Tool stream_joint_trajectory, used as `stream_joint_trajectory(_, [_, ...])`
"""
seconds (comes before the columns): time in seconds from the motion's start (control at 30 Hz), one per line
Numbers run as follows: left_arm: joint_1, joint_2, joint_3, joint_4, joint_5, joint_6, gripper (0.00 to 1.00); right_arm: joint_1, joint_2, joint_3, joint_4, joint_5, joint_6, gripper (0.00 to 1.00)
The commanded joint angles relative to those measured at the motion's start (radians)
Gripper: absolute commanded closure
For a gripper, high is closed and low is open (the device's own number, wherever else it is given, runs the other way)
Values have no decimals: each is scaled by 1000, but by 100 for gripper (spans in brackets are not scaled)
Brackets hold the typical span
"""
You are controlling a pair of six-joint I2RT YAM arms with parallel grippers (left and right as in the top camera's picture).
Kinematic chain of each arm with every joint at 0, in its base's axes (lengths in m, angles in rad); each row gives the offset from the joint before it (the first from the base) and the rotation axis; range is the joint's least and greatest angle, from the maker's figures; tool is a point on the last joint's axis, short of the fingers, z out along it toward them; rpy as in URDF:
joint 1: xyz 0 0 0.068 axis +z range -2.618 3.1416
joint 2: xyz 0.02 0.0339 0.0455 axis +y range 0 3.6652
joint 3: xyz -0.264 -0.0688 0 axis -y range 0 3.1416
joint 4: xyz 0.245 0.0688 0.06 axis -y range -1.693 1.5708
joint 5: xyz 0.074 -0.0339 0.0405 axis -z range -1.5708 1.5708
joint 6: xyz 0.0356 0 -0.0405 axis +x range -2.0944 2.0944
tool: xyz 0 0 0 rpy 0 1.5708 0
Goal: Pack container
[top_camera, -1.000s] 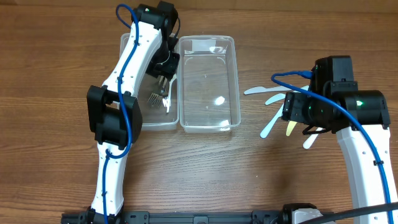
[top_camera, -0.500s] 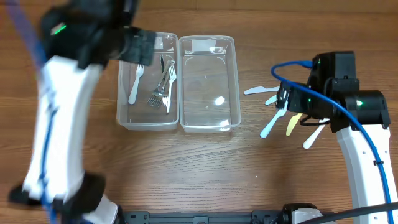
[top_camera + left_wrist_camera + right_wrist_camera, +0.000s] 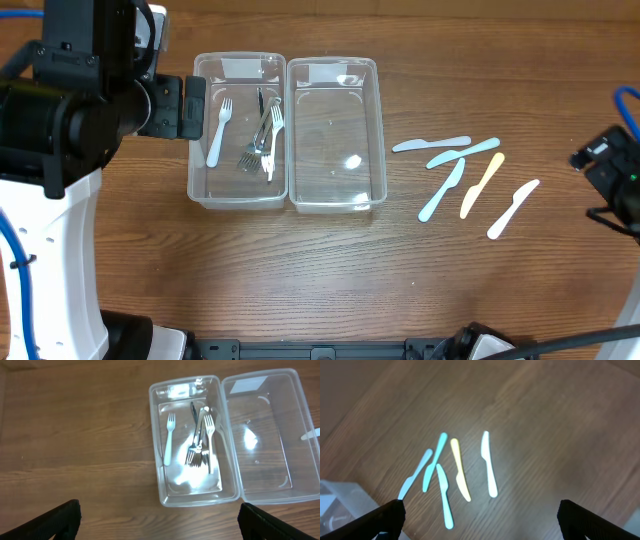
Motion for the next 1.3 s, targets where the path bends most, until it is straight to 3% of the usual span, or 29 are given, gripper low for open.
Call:
stream_joint_trajectory(0.0, [31, 0, -66, -3, -3, 1, 0, -43, 27, -16, -14, -54, 24, 0])
stream_joint_trajectory(0.2, [124, -1, -303, 77, 50, 1, 0, -44, 122, -23, -23, -53, 18, 0])
stream_joint_trajectory(0.37, [234, -1, -653, 253, 111, 8, 0, -44, 238, -23, -17, -51, 16, 0])
stream_joint_trajectory(0.53, [247, -5, -826, 359, 138, 17, 0, -44, 306, -27, -12, -70, 16, 0])
stream_joint_trajectory(0.67, [246, -48, -900, 409, 152, 24, 0, -44, 333, -107, 31, -137, 1, 0])
stream_joint_trajectory(1.0, [247, -347, -1019, 488, 140, 47, 0, -44, 334, -477, 267, -148, 0, 0])
stream_joint_trajectory(1.27, [247, -406, -1047, 490, 140, 46, 0, -33, 334, -591, 352, -148, 1, 0])
